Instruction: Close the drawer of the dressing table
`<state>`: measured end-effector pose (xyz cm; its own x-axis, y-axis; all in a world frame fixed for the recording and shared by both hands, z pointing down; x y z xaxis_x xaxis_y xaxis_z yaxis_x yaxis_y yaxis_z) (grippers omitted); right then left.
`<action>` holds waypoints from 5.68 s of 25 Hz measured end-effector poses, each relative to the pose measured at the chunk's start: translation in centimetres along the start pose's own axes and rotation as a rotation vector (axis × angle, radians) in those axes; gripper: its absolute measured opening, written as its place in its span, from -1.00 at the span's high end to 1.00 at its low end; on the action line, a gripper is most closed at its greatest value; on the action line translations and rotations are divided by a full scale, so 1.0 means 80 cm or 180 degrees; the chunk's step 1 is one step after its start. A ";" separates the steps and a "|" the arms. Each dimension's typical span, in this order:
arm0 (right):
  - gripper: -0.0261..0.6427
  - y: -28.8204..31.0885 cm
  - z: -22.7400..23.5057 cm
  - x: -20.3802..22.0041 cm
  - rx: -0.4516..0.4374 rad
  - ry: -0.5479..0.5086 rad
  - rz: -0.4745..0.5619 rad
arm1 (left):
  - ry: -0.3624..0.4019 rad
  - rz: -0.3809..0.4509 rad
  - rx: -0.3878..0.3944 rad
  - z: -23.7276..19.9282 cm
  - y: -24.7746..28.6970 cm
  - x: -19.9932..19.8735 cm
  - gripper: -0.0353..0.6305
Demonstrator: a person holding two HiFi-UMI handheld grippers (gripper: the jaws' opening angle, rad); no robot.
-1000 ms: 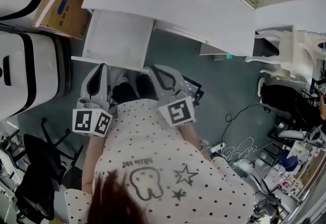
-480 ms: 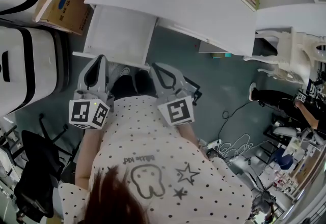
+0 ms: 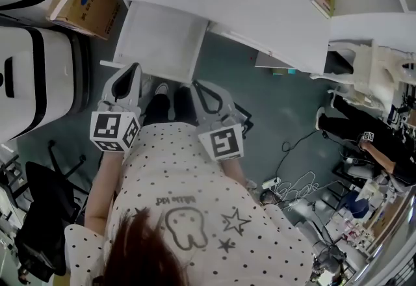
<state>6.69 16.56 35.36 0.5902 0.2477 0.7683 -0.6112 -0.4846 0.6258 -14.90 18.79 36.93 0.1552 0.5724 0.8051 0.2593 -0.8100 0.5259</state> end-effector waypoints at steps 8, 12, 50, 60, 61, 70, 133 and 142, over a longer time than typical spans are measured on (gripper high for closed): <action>0.92 0.027 -0.036 -0.021 0.0043 0.0044 0.0080 | 0.0165 -0.0566 0.0249 -0.021 0.018 0.049 0.91; 0.92 0.036 -0.055 -0.032 0.0036 0.0019 0.0126 | 0.0272 -0.0708 0.0247 -0.038 0.024 0.072 0.91; 0.91 0.033 -0.108 0.000 0.0343 0.0549 -0.0284 | 0.0099 -0.2526 0.0418 -0.069 0.137 0.227 0.56; 0.93 0.036 -0.114 -0.004 0.0129 0.0527 -0.0285 | 0.0246 -0.2722 0.0181 -0.098 0.166 0.276 0.52; 0.93 0.035 -0.111 -0.002 0.0159 0.0560 -0.0301 | 0.0185 -0.2717 0.0188 -0.098 0.166 0.276 0.52; 0.93 0.034 -0.096 0.009 0.0321 0.0760 -0.0351 | 0.0015 -0.2782 0.0210 -0.098 0.180 0.275 0.52; 0.92 0.000 0.086 0.055 0.0318 0.0616 -0.0069 | -0.0844 -0.2528 -0.0535 -0.096 0.232 0.260 0.69; 0.92 0.018 0.113 0.054 0.0095 0.0505 -0.0119 | -0.0800 -0.2429 -0.0606 -0.088 0.245 0.256 0.69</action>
<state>13.14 9.31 38.34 0.5202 0.3943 0.7576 -0.5729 -0.4967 0.6520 -13.31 13.72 65.63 0.2162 0.9671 0.1342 0.2173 -0.1816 0.9591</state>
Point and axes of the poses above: the fingertips, and each gripper's own axes: y forward along the fingers, z to its right, x out of its underside, the point moved 9 cm from there along -y, backward along the fingers, and after that the axes turned 13 degrees about -z, right-handed, at the moved point
